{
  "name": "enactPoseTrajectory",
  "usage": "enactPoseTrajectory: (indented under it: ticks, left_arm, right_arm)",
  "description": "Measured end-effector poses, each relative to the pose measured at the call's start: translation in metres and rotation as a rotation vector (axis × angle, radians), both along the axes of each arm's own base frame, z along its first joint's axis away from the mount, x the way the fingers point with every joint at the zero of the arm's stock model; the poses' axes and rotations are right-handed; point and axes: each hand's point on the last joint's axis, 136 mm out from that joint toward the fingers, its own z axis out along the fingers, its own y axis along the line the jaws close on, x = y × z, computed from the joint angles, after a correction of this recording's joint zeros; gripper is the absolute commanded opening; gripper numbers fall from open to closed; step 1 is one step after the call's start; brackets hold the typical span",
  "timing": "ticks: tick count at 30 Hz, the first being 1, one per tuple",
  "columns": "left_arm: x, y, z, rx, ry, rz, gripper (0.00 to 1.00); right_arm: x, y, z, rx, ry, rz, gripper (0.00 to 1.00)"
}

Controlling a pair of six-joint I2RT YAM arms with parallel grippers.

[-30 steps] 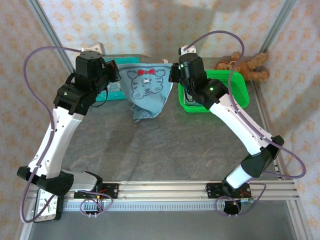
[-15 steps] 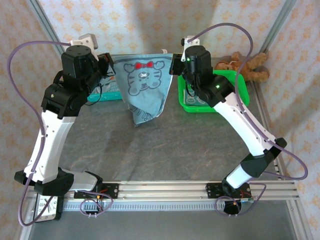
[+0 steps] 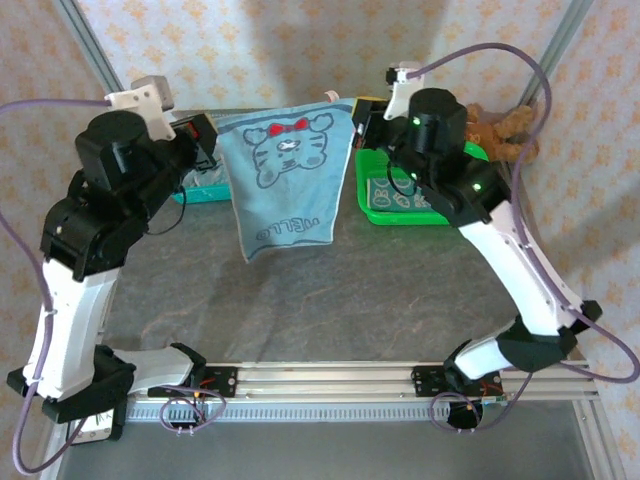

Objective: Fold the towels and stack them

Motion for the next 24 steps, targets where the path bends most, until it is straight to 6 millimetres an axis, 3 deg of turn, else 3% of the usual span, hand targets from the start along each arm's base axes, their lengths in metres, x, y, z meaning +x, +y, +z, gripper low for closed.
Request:
enactPoseTrajectory:
  ticks: [7, 10, 16, 20, 24]
  left_arm:
    - [-0.047, 0.011, 0.024, -0.094, -0.073, -0.042, 0.00]
    - [-0.058, 0.016, 0.025, -0.134, -0.080, -0.045, 0.00]
    - [-0.056, 0.016, 0.008, -0.153, -0.033, -0.032, 0.00]
    - [-0.030, 0.007, -0.029, -0.088, 0.065, -0.002, 0.00]
    - [0.004, -0.004, -0.073, -0.018, 0.178, 0.028, 0.02]
  right_arm:
    - [-0.064, -0.001, 0.029, 0.075, -0.032, 0.142, 0.00]
    - [-0.076, -0.002, 0.029, 0.083, -0.015, 0.166, 0.00]
    - [-0.066, -0.006, 0.005, 0.056, 0.072, 0.100, 0.00]
    - [-0.041, -0.005, -0.019, 0.028, 0.134, 0.039, 0.00]
    - [-0.008, 0.005, -0.058, -0.011, 0.226, -0.004, 0.00]
